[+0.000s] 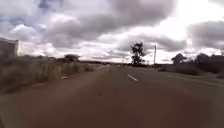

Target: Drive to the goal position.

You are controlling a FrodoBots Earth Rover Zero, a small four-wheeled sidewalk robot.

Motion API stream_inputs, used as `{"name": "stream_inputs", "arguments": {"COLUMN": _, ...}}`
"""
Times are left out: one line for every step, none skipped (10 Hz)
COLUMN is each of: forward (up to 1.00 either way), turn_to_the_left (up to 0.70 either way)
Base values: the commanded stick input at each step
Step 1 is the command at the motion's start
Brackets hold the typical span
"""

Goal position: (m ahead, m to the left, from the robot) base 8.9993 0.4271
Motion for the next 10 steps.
{"name": "stream_inputs", "arguments": {"forward": 0.70, "turn_to_the_left": 0.03}}
{"name": "stream_inputs", "arguments": {"forward": 0.70, "turn_to_the_left": 0.03}}
{"name": "stream_inputs", "arguments": {"forward": 0.70, "turn_to_the_left": 0.03}}
{"name": "stream_inputs", "arguments": {"forward": 0.70, "turn_to_the_left": 0.03}}
{"name": "stream_inputs", "arguments": {"forward": 0.70, "turn_to_the_left": 0.03}}
{"name": "stream_inputs", "arguments": {"forward": 0.70, "turn_to_the_left": 0.03}}
{"name": "stream_inputs", "arguments": {"forward": 0.70, "turn_to_the_left": -0.32}}
{"name": "stream_inputs", "arguments": {"forward": 0.70, "turn_to_the_left": -0.32}}
{"name": "stream_inputs", "arguments": {"forward": 0.70, "turn_to_the_left": -0.29}}
{"name": "stream_inputs", "arguments": {"forward": 0.70, "turn_to_the_left": -0.26}}
